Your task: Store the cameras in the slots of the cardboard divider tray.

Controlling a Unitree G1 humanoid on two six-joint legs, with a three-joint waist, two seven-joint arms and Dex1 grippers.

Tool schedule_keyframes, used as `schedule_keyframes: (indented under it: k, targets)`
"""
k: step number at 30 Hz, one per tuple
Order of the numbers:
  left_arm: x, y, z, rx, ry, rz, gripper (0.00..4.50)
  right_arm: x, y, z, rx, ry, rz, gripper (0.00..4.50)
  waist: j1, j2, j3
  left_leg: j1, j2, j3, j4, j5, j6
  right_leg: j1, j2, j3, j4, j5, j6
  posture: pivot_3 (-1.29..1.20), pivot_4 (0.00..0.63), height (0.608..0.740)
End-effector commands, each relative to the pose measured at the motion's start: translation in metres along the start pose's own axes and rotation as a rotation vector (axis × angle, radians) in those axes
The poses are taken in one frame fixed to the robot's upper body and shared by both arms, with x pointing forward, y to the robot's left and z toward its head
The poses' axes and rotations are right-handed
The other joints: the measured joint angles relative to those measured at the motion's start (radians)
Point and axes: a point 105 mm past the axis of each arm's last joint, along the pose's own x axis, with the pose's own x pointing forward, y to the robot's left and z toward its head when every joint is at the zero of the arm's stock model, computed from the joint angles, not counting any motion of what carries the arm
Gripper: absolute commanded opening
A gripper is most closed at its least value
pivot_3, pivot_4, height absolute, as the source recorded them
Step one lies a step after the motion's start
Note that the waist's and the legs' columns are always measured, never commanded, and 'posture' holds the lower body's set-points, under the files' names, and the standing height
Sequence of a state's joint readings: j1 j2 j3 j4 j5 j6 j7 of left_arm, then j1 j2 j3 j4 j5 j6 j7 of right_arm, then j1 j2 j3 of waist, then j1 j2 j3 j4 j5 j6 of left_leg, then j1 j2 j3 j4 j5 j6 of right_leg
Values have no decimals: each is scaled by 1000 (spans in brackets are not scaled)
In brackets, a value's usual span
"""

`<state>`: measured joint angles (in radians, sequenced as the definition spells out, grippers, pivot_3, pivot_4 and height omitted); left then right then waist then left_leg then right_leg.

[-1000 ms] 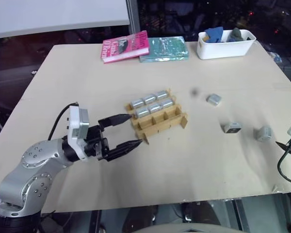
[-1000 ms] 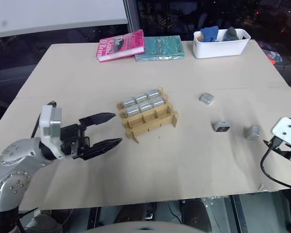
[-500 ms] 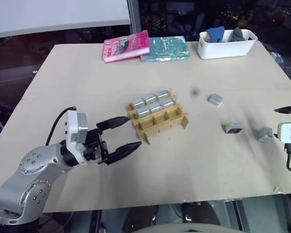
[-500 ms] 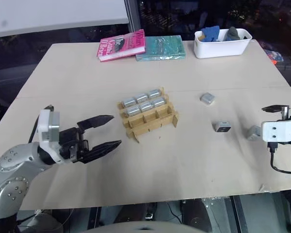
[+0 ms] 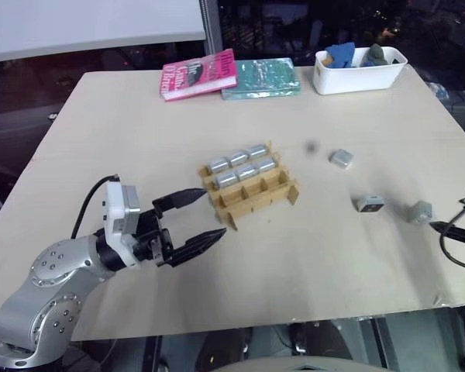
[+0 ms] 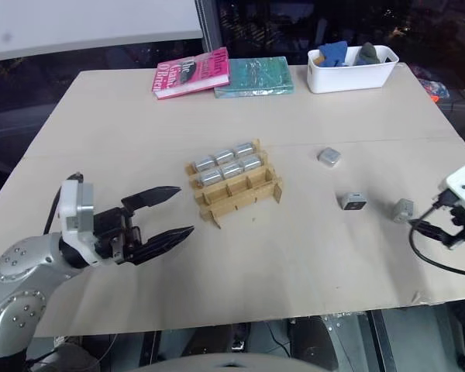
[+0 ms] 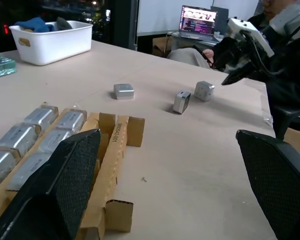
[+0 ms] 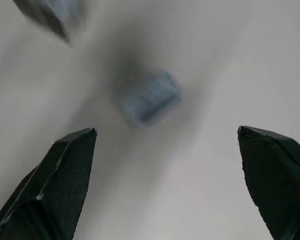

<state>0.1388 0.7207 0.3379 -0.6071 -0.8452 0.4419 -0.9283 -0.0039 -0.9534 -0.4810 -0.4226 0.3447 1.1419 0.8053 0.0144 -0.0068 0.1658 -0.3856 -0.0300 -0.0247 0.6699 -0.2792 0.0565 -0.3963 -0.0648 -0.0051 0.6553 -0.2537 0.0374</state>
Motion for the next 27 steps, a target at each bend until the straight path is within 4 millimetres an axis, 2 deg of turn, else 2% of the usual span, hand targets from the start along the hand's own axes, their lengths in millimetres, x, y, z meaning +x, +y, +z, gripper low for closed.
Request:
schedule_keyframes:
  k: [1,3,6,8,13,19,27]
  targets:
    - [3,-3,6,30,-18,-17,4500,-3,8,-1,102,27,-85,4483,2,0,0,0,0,0,0,0,0,0,0,0,0,0,0,0,150,740]
    - [3,-3,6,30,-18,-19,4500,-1,7,-3,152,36,-130,4483,6,1,0,-2,-2,0,0,0,0,-1,-2,-1,0,0,0,0,150,740]
    - [4,0,7,30,-18,-20,4500,1,-11,-6,243,37,-268,4483,4,0,0,-3,-2,0,0,0,0,-1,-3,-1,-1,0,0,0,150,740]
    - [4,0,8,29,-19,-21,4500,2,-17,-6,287,27,-314,4483,3,0,0,-3,-3,0,0,2,-3,-2,-3,-1,-2,0,0,0,150,740]
    - [4,-3,8,24,-17,-22,4500,10,-16,-6,382,9,-350,4483,-1,1,0,-7,-2,0,0,2,-4,-7,-1,-1,0,0,0,0,150,740]
    - [2,-4,8,21,-13,-13,4500,18,-10,-4,411,-3,-337,4483,-2,1,0,-11,-3,1,0,3,-4,-11,-1,-1,1,0,1,0,150,740]
    - [2,-5,9,20,-10,-2,4500,23,-12,-2,423,-12,-344,4483,-2,1,0,-11,-3,1,0,3,-4,-11,0,-1,2,0,1,0,150,740]
